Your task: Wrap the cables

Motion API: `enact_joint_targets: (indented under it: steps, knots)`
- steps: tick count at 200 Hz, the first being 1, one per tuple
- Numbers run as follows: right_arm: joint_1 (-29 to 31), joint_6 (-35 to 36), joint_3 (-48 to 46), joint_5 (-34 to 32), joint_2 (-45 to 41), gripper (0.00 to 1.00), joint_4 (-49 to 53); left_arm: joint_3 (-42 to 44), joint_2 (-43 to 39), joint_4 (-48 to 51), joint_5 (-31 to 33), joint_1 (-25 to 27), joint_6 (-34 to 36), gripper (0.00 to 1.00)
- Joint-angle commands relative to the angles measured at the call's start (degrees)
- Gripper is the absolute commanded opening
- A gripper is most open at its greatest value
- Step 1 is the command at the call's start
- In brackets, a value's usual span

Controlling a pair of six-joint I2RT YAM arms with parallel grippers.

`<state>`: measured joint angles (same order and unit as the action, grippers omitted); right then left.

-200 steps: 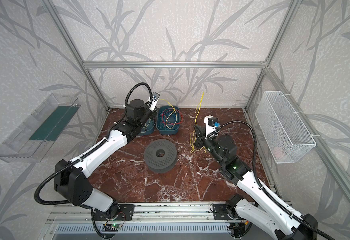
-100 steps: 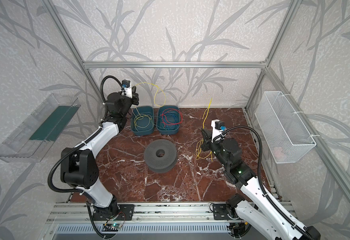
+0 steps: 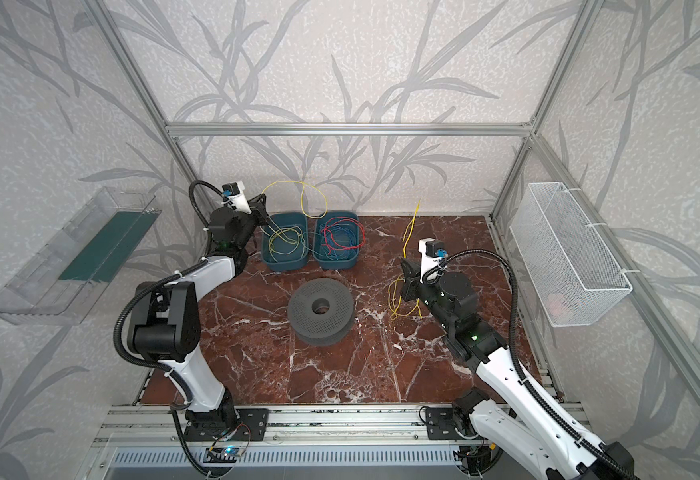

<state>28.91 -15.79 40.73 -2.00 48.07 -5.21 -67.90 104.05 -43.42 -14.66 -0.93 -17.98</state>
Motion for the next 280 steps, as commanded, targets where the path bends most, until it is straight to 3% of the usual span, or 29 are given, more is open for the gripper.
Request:
enact_joint_targets:
  steps: [1, 134, 147, 162, 224, 269, 271, 274, 280]
  knots:
    - [-0.25, -0.64, -0.54, 0.81, -0.33, 0.0, -2.73, -0.73, 1.62, 4.42, 0.09, -1.19, -3.76, 0.0]
    - [-1.62, -1.74, -1.9, 1.9, -2.71, 0.0, -1.99, -11.2, 10.59, 33.09, 6.74, -2.12, 0.29, 0.0]
    - [-1.64, -2.01, -2.01, 2.17, -2.67, 0.0, -1.94, -11.51, 10.63, 34.36, 5.83, -2.0, 1.26, 0.14]
    - [-1.66, -2.14, -1.97, 2.37, -2.8, 0.0, -1.67, -11.63, 10.21, 35.57, 5.46, -2.07, 1.69, 0.39]
    - [-1.66, -2.4, -1.66, 3.13, -2.99, 0.0, -1.01, -16.72, 7.43, 42.89, 3.85, -1.89, 2.98, 0.7]
    - [-1.72, -2.75, -1.71, 3.57, -2.55, 0.0, -1.81, -29.3, 6.66, 54.84, 1.07, -0.95, 3.98, 0.75]
    - [-1.7, -2.75, -1.71, 3.58, -2.55, 0.0, -1.86, -29.9, 6.73, 55.5, 0.67, -0.92, 4.17, 0.79]
    - [-1.66, -2.75, -1.7, 3.58, -2.46, 0.0, -1.91, -31.02, 7.04, 56.13, 0.29, -0.73, 4.31, 0.95]
    - [-1.67, -2.75, -1.68, 3.54, -2.33, 0.0, -2.07, -33.16, 7.58, 58.8, 0.63, -0.37, 4.65, 0.99]
